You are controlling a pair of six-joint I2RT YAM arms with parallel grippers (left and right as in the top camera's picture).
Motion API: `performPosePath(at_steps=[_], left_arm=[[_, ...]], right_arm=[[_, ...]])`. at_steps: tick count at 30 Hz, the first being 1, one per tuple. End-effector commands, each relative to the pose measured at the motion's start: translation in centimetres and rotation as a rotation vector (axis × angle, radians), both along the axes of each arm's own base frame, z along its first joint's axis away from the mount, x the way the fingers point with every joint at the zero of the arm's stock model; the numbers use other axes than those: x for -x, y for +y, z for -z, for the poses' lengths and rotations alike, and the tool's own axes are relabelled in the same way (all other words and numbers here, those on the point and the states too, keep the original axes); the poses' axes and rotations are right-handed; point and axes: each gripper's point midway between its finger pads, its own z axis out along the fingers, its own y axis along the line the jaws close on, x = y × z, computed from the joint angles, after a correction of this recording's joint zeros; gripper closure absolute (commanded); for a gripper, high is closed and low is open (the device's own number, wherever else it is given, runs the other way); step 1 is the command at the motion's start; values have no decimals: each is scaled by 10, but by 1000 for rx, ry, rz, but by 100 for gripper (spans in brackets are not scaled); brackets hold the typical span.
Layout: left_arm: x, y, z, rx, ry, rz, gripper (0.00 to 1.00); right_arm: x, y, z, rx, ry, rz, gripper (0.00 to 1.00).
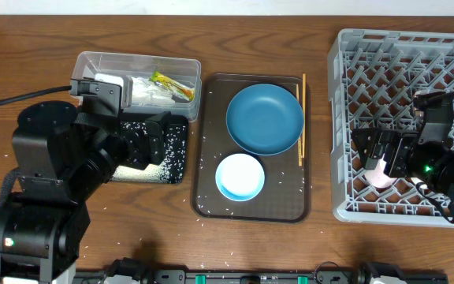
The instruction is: Sort waste into correct bins and load items into the dishwasher rack
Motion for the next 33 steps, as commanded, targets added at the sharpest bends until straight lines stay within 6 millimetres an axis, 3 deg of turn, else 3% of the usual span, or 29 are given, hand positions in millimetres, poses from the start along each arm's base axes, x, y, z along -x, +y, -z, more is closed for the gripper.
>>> performPosePath(at_steps=[1,10,15,18,21,26,33], left_arm=[[1,-1,-3,0,-8,13,12],[4,-1,-4,1,-16,13,11],[18,1,4,2,-22,13,11],[30,8,18,-16,-18,-14,11],[39,37,34,-113,-50,-141,11],[53,38,65,-91,-159,-148,11],[45,37,108,-52,-349,-158,11]], right_arm=[[1,1,-1,9,-3,-14,1],[1,2,-1,0,-2,-15,1],[1,2,-1,0,-1,-15,1],[1,2,-1,0,-1,-15,1],[1,2,-1,0,-1,-15,1],[1,2,-1,0,-1,-15,1],[1,2,-1,0,-2,-15,1]])
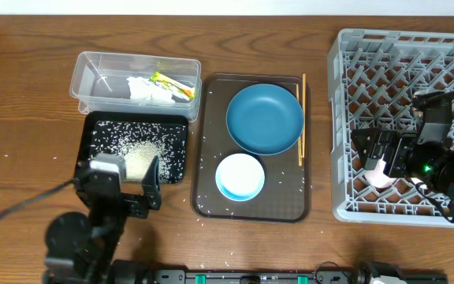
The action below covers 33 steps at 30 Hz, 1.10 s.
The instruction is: Sort waste into correct bins and load items into the dishwasher rack
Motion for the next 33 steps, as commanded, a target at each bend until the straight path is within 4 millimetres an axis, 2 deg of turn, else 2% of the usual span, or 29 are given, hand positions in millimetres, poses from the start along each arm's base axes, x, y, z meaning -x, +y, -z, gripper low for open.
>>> performPosePath(at_steps=[1,10,15,22,24,33], left_arm=[[-4,3,26,-7,-40,-16,10],[-6,3,69,11,-147,-17,10],[-11,2,99,3,-90,-17,10],[-16,1,153,-12,20,-16,10],[-17,1,148,-9,-4,-16,10],[-17,1,151,-10,8,-16,10]], right_arm=[[0,2,-3,2,-11,-14,1],[0,2,-3,2,-11,-14,1],[0,2,-3,2,-11,-14,1],[0,2,-3,2,-11,-14,1],[0,2,-3,2,-11,-14,1],[0,2,-3,2,-9,-14,1]])
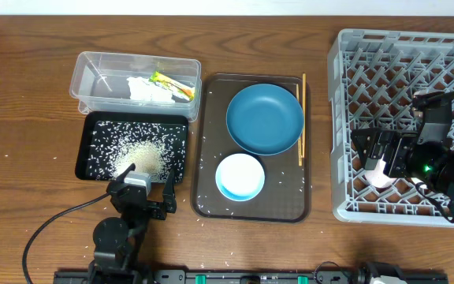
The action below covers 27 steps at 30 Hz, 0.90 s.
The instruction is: Sort waste into correct bins and load items into the dishwasher rack
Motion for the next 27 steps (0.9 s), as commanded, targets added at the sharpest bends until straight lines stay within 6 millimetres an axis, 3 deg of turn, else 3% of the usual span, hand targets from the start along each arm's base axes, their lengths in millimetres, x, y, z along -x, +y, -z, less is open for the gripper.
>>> performPosePath(at_steps=[1,9,11,13,16,18,21,25,27], left_arm=[[-1,3,12,-9,24,-14,10],[-1,3,12,-9,24,-14,10],[-1,3,12,-9,24,-13,10],[-1,3,12,-9,24,-14,10],[-1,3,12,-9,24,-14,10],[-1,3,12,-9,24,-14,10],[-1,3,12,-9,24,-14,10],[-1,3,12,-9,24,-14,10],[-1,3,12,-9,24,-14,10]], right_arm=[[0,2,-3,3,-10,-13,1],[0,2,-3,2,-13,-12,1],[-12,5,-18,-67,-64,17,1],[-18,16,-30,-168,-84,20,1],[-19,52,-37,-264,-79,-140,1],[-16,76,-22,-255,-5,-203,1],[-11,107,17,-107,122,-230,1],[-14,137,52,129,141,-268,1],[-18,158,62,166,130,-311,1]])
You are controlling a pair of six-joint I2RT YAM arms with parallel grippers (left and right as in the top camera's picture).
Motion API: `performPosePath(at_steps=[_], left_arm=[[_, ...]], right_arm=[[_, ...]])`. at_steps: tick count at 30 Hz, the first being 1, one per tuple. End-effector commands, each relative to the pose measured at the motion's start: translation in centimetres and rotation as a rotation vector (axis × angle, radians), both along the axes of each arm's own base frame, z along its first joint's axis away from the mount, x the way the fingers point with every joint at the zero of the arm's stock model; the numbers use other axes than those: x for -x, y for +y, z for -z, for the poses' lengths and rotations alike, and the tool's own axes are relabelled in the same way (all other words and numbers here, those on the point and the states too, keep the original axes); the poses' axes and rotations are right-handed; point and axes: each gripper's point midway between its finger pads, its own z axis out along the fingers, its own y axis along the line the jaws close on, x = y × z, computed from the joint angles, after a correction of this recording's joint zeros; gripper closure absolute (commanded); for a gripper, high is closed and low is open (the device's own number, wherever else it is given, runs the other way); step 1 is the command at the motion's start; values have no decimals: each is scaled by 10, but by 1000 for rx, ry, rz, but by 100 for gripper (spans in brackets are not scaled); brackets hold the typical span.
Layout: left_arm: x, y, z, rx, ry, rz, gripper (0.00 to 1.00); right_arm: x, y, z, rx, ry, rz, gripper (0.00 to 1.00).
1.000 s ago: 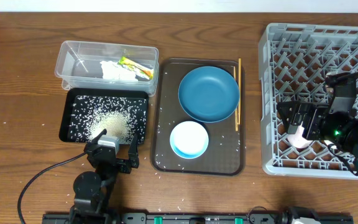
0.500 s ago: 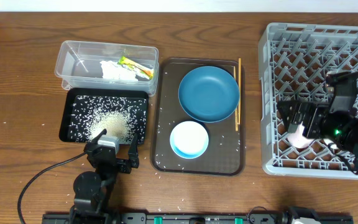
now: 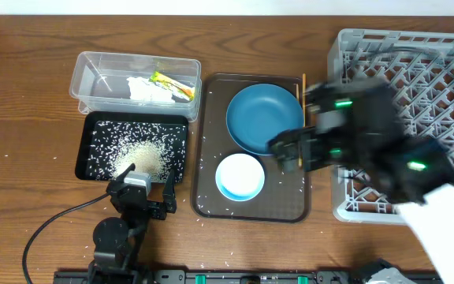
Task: Sort waste into correct bins and load items into the dishwasher rack
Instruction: 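Reach the right gripper to the small white bowl and grasp its rim, then lift the white bowl with the right gripper and set it in the rack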
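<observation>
On the brown tray (image 3: 208, 201) lie a blue plate (image 3: 263, 118), a white bowl (image 3: 240, 176) and a pair of chopsticks (image 3: 303, 99) along the right edge. My right arm is motion-blurred over the tray's right side. Its gripper (image 3: 288, 148) hangs by the plate's lower right rim and the chopsticks, too smeared to show how the jaws stand or whether anything is in them. The left gripper (image 3: 142, 201) is folded low at the table's front, below the black tray, fingers spread and empty. The grey dishwasher rack (image 3: 416, 71) fills the right side.
A clear bin (image 3: 101, 79) at the back left holds wrappers and paper scraps. In front of it a black tray (image 3: 93, 150) holds scattered rice. Loose grains dot the brown tray and the table's front. The left arm's cable trails toward the front left.
The right arm has left the front of the dishwasher rack and now hangs blurred over the brown tray's right side by the chopsticks. The left arm has not moved.
The left arm first stood over the black rice tray, then was drawn back toward the front edge, then folded low there, where it stays. The right gripper sat in the rack over a pale item through all three moments and is now over the brown tray.
</observation>
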Motion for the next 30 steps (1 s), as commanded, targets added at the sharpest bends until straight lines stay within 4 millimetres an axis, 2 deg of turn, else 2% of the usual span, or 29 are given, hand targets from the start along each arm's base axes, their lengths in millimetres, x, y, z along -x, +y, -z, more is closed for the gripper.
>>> performPosePath(at_steps=[1,3,4,7,9,10,13,18,23,26,30], left_arm=[[-1,3,12,-8,24,-14,10],[-1,3,12,-8,24,-13,10],[-1,3,12,-8,24,-13,10],[-1,3,12,-8,24,-13,10],[-1,3,12,-9,24,-14,10],[-1,3,12,-9,24,-14,10],[-1,3,12,-8,24,-13,10],[-1,3,12,-9,24,-14,10],[-1,3,12,-9,24,-14,10],[-1,3,12,-9,24,-14,10],[-1,3,12,-9,24,-14,10]], right_arm=[[-16,13,13,113,-70,34,1],[-19,34,23,96,-46,21,1],[-22,34,32,109,-16,65,1],[-34,17,66,186,100,238,7],[-39,16,90,217,173,256,10],[-39,21,104,220,224,243,14],[-31,33,139,243,351,193,31],[-12,34,191,359,512,174,37],[2,35,224,434,587,182,44],[5,34,235,460,601,185,65],[3,33,233,458,593,191,96]])
